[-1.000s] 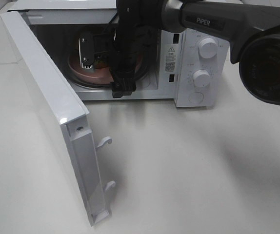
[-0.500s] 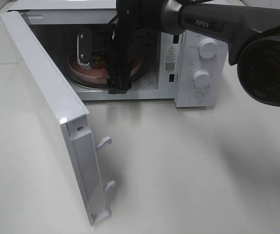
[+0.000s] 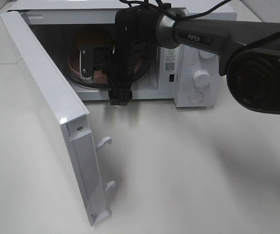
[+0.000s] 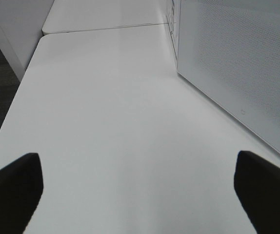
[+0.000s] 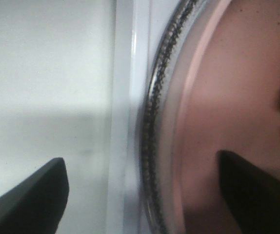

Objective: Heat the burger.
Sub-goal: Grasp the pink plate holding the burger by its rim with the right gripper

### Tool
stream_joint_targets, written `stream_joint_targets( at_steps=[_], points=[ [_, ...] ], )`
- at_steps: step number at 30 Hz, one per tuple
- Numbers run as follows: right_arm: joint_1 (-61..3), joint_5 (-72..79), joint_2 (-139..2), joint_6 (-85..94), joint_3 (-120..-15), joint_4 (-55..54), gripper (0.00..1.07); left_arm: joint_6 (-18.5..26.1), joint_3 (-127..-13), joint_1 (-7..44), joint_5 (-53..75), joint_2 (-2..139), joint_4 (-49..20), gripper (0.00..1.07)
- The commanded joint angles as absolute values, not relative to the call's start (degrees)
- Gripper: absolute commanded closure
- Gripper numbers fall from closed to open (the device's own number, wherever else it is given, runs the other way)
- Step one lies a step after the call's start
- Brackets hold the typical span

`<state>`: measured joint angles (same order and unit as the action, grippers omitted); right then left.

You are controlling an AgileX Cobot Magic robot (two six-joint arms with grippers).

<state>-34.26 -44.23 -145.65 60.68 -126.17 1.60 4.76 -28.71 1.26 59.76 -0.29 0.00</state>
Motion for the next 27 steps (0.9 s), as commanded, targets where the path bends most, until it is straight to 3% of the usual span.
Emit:
stream_joint_targets(
  at_steps=[1, 19, 24, 25, 26, 27],
  points=[
    [-33.98, -44.12, -146.22, 60.28, -126.68, 0.52, 0.25, 4.41, -28.59, 1.38, 59.24, -1.43, -0.52, 0.06],
    [-33.98, -46.64, -146.33, 60.22, -126.68, 0.0, 0.33, 4.41, -28.59, 1.38, 59.24, -1.43, -0.52, 0.06],
    [-33.98, -50.65, -146.33, 60.28, -126.68, 0.0, 0.47, 4.41, -28.59, 1.38, 59.24, -1.43, -0.52, 0.06],
    [-33.98, -50.94, -146.33, 60.22, -126.68, 0.0, 0.58, 4.41, -28.59, 1.38, 59.24, -1.43, -0.52, 0.06],
    [-33.98, -50.94, -146.33, 60.22, -126.68, 0.0, 0.58, 4.41, -28.59, 1.38, 59.24, -1.43, -0.52, 0.06],
    [-33.98, -51.05, -146.33, 59.87, -126.68, 0.0, 0.65, 4.41, -28.59, 1.38, 59.24, -1.43, -0.52, 0.06]
  ],
)
